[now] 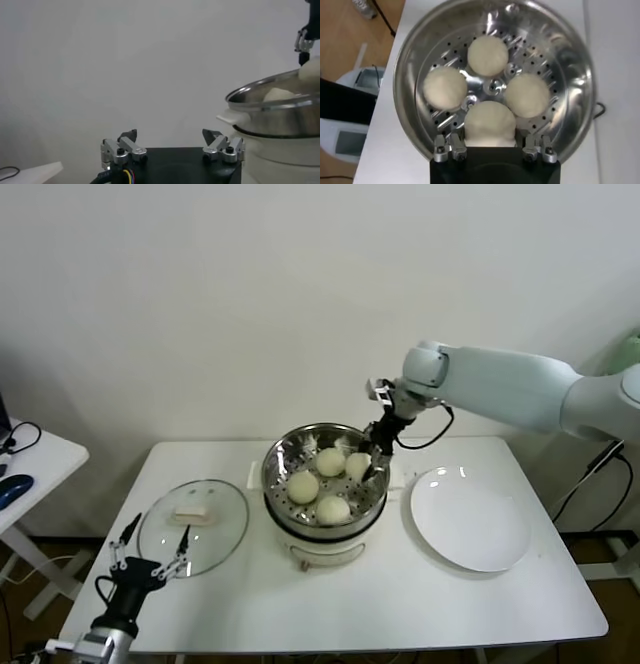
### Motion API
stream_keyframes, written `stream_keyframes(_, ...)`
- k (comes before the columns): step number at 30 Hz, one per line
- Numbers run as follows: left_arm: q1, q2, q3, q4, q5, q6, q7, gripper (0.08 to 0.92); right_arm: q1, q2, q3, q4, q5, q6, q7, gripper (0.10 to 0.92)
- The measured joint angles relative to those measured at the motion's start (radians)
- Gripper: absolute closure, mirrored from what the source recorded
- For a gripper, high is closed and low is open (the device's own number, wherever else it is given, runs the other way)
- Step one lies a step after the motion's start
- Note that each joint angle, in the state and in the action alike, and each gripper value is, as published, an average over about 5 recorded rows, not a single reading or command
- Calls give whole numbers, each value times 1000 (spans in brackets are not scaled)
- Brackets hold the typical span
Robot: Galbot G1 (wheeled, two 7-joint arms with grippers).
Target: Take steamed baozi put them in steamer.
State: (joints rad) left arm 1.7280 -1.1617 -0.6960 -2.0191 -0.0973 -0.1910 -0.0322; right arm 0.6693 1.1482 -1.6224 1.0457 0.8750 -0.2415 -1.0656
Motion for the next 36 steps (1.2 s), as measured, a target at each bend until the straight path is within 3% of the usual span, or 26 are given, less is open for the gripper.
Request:
stream_keyframes(23, -11, 5, 12, 16, -7, 2, -5, 177, -53, 50, -31, -57, -33, -1, 19, 372)
stream_keyframes(26, -11, 5, 14, 18, -8, 1, -6, 177, -57, 51, -29, -56, -35, 1, 26, 347)
stream_keyframes(31, -12, 5, 17, 21, -8, 1, -6, 177, -59, 56, -22, -56, -34, 3, 29, 232)
stream_keyframes(36, -13, 4, 17, 23, -8, 0, -6, 177, -57, 64, -13, -61, -25, 2, 26, 204)
